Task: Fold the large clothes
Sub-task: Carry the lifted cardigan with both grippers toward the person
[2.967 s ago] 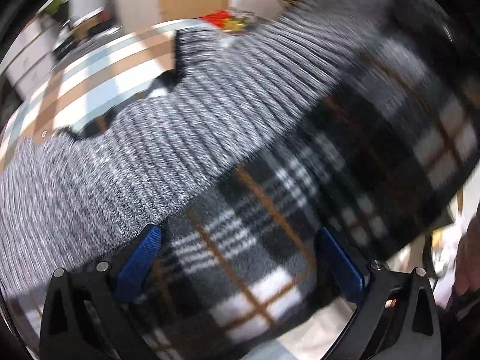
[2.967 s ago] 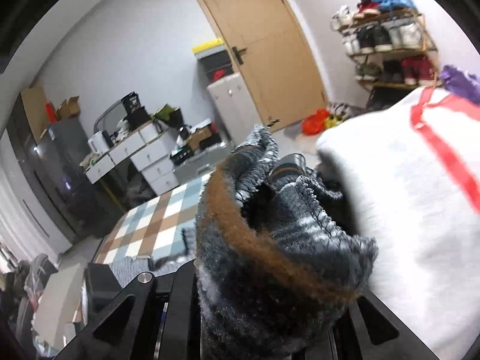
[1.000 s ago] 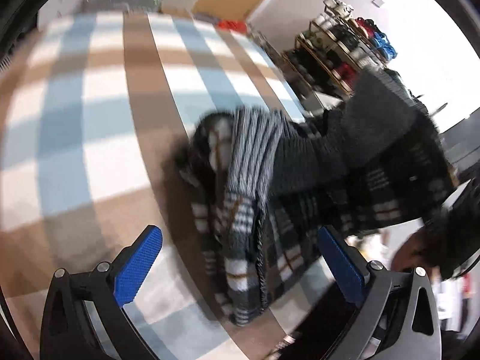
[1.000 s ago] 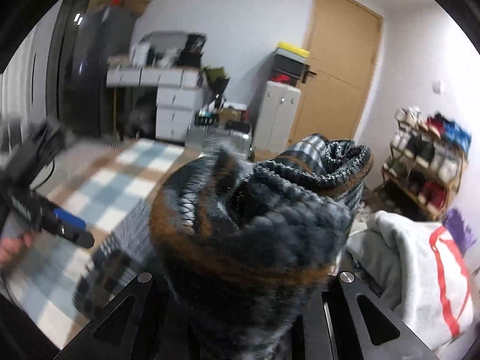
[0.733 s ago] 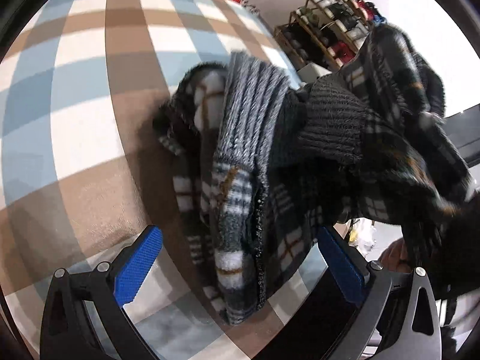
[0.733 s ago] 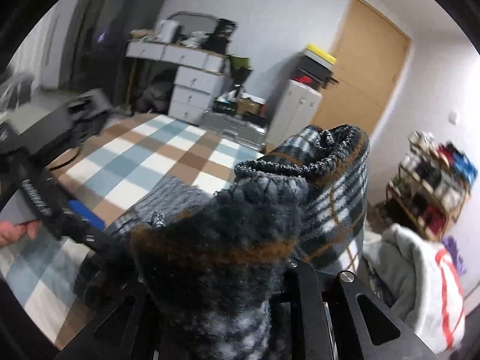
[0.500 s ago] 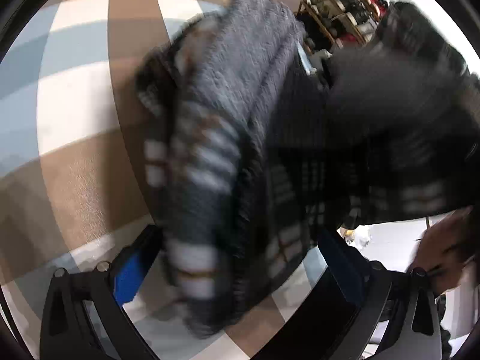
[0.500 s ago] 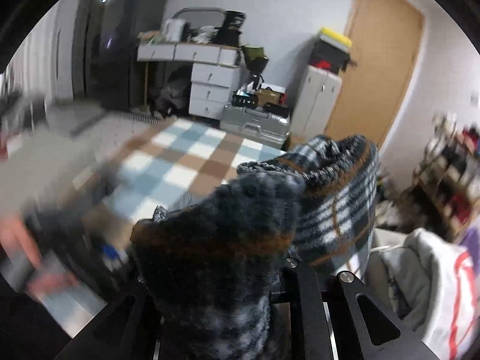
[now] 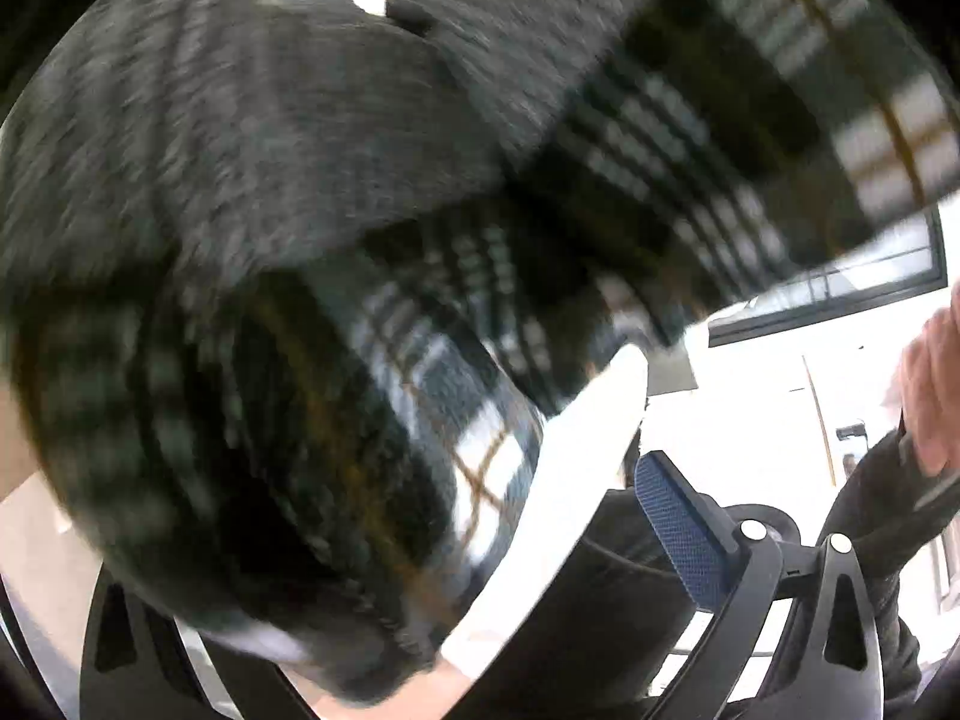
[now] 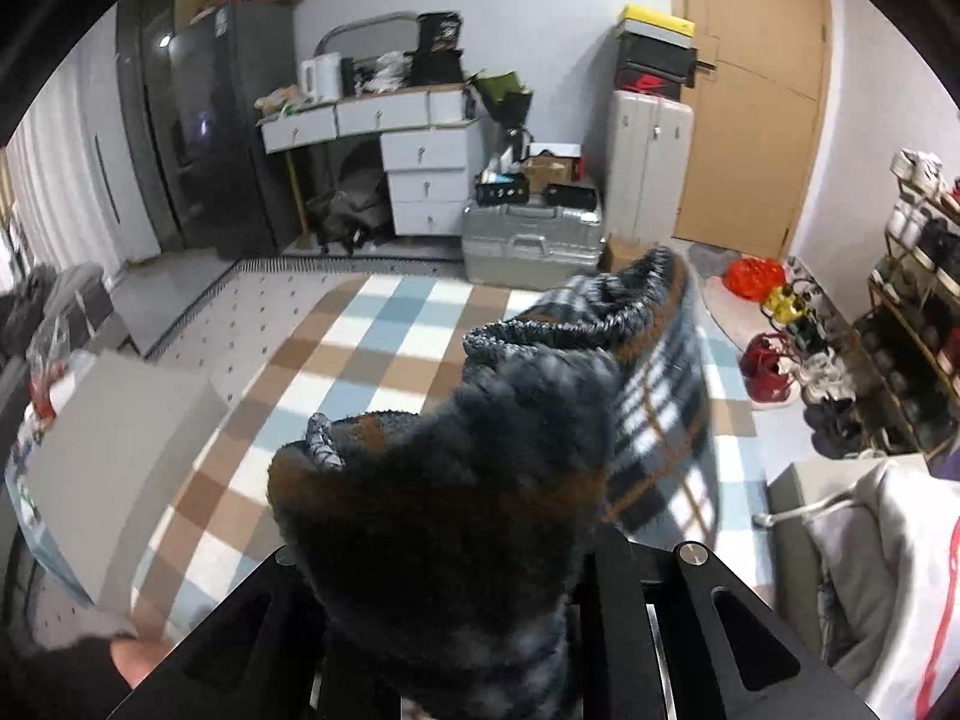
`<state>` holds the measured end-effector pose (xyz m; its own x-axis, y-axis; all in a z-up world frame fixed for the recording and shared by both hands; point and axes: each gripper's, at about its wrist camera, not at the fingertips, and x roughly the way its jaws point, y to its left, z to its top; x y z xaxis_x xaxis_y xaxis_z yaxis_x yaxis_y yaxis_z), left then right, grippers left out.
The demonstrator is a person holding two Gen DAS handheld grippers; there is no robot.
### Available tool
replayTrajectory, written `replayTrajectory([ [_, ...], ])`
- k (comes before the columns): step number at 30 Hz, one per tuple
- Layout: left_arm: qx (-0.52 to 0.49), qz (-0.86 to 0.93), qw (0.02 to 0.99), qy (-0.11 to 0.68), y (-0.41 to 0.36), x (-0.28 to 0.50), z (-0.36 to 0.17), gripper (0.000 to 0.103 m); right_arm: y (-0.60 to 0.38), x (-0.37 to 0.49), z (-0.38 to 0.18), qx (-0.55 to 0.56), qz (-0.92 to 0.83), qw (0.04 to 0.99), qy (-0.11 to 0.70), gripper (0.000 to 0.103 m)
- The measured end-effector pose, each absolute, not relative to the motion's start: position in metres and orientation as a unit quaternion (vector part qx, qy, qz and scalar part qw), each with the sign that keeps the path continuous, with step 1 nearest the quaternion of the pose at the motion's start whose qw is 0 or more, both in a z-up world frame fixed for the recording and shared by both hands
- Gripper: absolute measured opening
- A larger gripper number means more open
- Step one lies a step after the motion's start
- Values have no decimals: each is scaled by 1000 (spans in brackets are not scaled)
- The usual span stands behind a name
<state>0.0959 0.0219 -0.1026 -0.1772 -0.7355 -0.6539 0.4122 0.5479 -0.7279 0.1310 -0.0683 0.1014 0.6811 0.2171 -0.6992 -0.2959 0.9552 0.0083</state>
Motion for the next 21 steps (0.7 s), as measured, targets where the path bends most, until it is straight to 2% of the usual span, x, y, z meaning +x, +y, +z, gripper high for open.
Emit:
replayTrajectory([
  [3, -119, -458, 621, 625, 22, 94, -98, 100, -72, 125, 98, -80, 166, 912, 365, 16],
  [6, -149, -459, 620, 619, 51, 100, -88, 100, -55, 94, 61, -147, 211, 894, 366, 16],
  [11, -272, -457, 630, 566, 133, 113, -63, 101, -35, 40, -6, -257, 244, 873, 336, 18],
  [14, -306, -438, 647, 544, 157, 117, -57, 101, -26, 12, -40, -325, 241, 856, 321, 23],
  [18, -320, -420, 662, 533, 155, 120, -52, 101, -10, -19, -78, -416, 247, 815, 319, 42],
  [21, -317, -427, 665, 524, 159, 125, -48, 101, -10, -26, -83, -415, 263, 807, 329, 49],
])
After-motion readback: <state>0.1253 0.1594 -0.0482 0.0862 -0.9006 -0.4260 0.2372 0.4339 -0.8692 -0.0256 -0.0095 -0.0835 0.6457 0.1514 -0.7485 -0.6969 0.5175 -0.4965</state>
